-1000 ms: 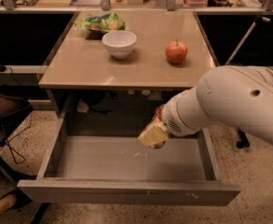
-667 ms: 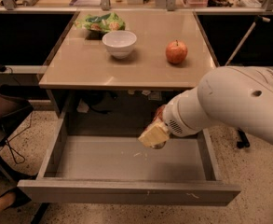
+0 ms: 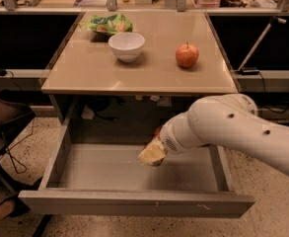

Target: Place coke can into top drawer

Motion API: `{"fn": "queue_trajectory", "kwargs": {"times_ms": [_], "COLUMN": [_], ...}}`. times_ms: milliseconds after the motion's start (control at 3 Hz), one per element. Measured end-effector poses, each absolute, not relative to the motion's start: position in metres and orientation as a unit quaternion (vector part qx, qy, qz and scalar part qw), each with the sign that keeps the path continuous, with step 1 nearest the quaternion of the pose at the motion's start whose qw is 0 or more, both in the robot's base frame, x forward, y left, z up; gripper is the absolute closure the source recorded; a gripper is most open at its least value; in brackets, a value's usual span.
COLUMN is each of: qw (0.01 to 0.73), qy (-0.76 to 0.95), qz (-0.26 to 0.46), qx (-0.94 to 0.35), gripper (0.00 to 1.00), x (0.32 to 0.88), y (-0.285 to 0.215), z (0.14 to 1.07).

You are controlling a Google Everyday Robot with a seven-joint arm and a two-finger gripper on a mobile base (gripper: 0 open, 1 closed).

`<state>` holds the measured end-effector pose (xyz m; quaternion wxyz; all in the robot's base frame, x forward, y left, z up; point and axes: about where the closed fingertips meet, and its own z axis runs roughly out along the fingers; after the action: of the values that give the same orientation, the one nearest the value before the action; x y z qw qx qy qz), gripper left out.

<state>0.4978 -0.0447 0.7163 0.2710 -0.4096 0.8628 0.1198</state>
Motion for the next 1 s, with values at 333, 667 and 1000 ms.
{"fn": "queue_trajectory", "kwargs": {"times_ms": [333,667,1000], "qw": [0.258,0.264,0.264], "qy": [0.872,0.877,0.877], "qz": [0.125,0.121,0.121], "qx": [-0.397,-0.382,-0.381], "gripper": [1.0,1.0,0.81], "x": [0.518,0.531,0.532], "y": [-0.043,-0.052,-0.053], "z": [0.67,0.648,0.648]}}
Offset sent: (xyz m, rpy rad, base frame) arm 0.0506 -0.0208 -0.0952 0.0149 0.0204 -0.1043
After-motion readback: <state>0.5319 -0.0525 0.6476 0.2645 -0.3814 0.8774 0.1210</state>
